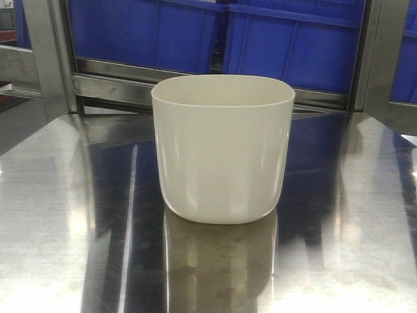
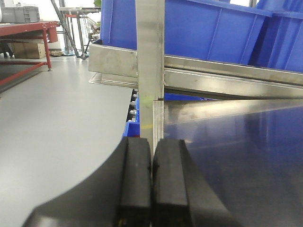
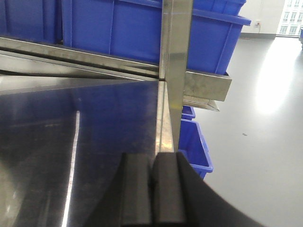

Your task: Move white bin to right shelf second layer

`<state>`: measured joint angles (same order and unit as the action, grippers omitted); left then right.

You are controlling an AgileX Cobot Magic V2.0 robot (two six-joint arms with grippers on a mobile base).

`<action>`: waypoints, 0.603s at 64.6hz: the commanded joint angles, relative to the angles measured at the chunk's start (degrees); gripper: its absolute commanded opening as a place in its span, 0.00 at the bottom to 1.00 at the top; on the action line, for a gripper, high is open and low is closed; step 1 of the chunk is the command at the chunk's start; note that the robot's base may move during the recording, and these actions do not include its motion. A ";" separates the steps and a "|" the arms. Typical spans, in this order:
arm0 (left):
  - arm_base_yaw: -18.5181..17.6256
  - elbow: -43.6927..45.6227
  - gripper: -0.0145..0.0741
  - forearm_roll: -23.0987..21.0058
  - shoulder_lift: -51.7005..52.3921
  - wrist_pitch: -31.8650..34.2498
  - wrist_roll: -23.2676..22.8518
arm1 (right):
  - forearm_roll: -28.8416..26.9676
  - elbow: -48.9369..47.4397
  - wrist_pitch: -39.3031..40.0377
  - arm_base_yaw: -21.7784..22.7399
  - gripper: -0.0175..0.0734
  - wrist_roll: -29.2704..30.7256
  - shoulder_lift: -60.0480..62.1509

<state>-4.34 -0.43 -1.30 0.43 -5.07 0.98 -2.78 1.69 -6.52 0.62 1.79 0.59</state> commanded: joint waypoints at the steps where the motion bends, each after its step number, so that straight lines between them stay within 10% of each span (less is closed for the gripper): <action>1: -0.23 -2.11 0.26 -0.36 0.92 4.52 -0.27 | -0.15 -0.91 4.89 0.00 0.25 0.61 1.15; 39: -0.23 -2.11 0.26 -0.36 0.92 4.52 -0.27 | -0.15 -0.91 5.43 0.00 0.25 0.61 1.15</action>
<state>-4.34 -0.43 -1.30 0.43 -5.07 0.98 -2.78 1.69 -6.52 0.62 1.79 0.59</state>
